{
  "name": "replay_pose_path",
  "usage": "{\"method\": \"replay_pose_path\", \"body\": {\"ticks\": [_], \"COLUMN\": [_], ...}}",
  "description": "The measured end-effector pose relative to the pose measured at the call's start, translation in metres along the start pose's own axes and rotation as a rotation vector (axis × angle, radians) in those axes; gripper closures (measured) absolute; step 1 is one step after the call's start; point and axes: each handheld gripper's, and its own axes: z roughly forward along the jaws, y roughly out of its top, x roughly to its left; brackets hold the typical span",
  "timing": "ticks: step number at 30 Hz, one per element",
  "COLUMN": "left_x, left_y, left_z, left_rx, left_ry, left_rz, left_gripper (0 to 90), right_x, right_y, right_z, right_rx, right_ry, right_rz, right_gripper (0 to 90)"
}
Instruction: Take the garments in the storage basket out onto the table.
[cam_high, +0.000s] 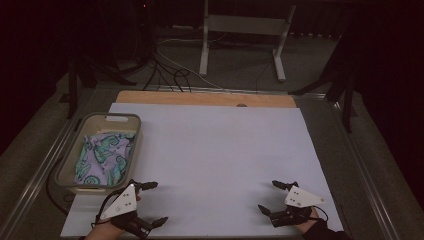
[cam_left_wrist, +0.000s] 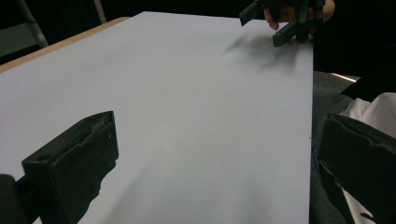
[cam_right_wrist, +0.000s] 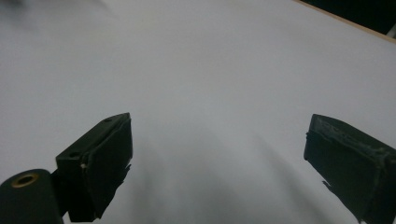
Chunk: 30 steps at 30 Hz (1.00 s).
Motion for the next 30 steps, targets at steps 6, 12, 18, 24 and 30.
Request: {"method": "replay_pose_path", "body": {"ticks": [6, 12, 18, 24, 30], "left_x": [-0.001, 0.001, 0.001, -0.003, -0.004], "left_y": [0.0, -0.001, 0.0, 0.005, 0.01], "left_z": [0.001, 0.003, 0.005, 0.005, 0.003], "left_rx": [0.01, 0.031, 0.036, 0.069, 0.086], "left_ry": [-0.007, -0.023, -0.043, -0.062, -0.085], "left_rz": [0.009, 0.011, 0.019, 0.038, 0.038], "left_gripper": [0.0, 0.0, 0.0, 0.0, 0.0], "right_x": [-0.003, 0.002, 0.004, 0.008, 0.012], "right_y": [-0.001, 0.0, -0.002, 0.002, 0.005], "right_z": [-0.004, -0.003, 0.0, -0.002, -0.001], "right_rx": [0.006, 0.009, 0.02, 0.001, 0.008], "right_ry": [0.0, 0.013, 0.027, 0.021, 0.016], "right_rz": [0.003, -0.003, -0.001, -0.005, -0.007], "right_gripper": [8.4, 8.5, 8.7, 8.7, 8.8]}}
